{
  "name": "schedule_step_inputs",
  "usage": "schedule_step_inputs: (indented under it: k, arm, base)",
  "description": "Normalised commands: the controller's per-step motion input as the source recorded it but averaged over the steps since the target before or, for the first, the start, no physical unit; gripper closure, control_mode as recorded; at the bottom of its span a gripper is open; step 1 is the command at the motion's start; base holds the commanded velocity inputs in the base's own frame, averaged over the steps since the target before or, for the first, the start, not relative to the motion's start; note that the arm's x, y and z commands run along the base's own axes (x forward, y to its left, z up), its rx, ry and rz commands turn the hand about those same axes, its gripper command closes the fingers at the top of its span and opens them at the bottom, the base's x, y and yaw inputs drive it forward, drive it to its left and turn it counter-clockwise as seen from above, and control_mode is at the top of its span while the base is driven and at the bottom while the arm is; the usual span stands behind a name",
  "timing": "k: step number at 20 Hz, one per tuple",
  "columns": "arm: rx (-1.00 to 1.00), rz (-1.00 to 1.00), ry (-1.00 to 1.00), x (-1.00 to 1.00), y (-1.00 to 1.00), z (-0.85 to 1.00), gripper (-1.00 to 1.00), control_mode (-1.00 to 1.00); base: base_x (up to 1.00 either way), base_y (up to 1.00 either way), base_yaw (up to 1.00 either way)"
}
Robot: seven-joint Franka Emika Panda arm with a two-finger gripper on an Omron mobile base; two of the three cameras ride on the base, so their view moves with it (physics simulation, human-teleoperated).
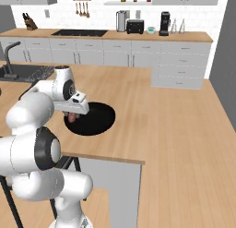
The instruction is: Place one bun and one sausage from the bowl on each plate.
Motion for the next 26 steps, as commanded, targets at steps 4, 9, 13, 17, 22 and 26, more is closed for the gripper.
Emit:
schedule_step_inputs:
  k: [4, 9, 13, 17, 22, 26]
  arm:
    - [-0.04, -0.18, 0.0, -0.56, -0.52, 0.52, 1.0, -1.0]
    - [-0.01, -0.1, -0.01, -0.73, -0.63, 0.31, 1.0, -1.0]
    - [0.0, 0.0, -0.07, -0.43, -0.29, 0.34, 1.0, -1.0]
    - [0.0, 0.21, -0.1, -0.04, -0.04, 0.22, 1.0, -1.0]
    - [0.0, 0.15, -0.03, 0.0, -0.02, 0.04, 1.0, 1.0]
    - [0.0, 0.0, 0.0, 0.0, 0.0, 0.0, 1.0, 1.0]
  base:
    - [0.0, 0.0, 0.0]
    - [0.0, 0.0, 0.0]
    - [0.0, 0.0, 0.0]
    - [0.0, 0.0, 0.0]
    - [-0.09, 0.0, 0.04]
    - [-0.96, 0.64, 0.0]
